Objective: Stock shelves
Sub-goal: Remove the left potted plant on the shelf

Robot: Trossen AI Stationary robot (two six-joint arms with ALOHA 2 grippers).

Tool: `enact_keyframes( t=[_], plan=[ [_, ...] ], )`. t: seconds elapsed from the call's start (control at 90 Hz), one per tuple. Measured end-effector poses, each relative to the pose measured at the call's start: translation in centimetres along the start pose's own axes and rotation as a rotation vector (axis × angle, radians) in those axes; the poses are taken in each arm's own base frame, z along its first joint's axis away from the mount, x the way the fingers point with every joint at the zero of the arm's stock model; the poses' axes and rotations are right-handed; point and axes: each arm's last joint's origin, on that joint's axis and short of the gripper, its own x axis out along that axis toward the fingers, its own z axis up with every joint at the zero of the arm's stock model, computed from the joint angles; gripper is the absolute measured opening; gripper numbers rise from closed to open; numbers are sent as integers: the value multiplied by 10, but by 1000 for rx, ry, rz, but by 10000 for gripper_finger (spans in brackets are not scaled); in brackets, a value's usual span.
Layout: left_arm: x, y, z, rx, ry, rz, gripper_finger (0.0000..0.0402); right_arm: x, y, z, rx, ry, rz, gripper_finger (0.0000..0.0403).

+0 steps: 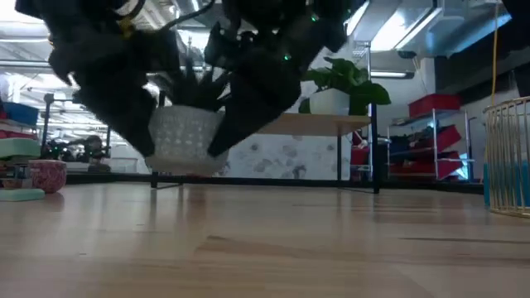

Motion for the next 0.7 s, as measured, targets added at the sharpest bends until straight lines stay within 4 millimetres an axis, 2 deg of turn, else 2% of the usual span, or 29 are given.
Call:
enact_keyframes(
  t=[0.144, 0.289, 0.422, 0.578, 0.7],
  plan=[
    [7, -5, -11, -30, 44, 50, 314, 16, -2, -3, 7, -31, -9, 376],
    [7, -1, -21, -57, 97, 133, 314, 30, -8, -1, 9, -70, -36, 376],
    [3, 4, -29, -80, 119, 242, 314, 34, -22, 3, 22, -140, -74, 376],
    [-1, 7, -36, -108, 136, 306, 314, 29, -41, 10, 80, -211, -108, 375],
    [-3, 6, -40, -121, 159, 314, 314, 29, -44, 7, 92, -185, -112, 376]
  ],
)
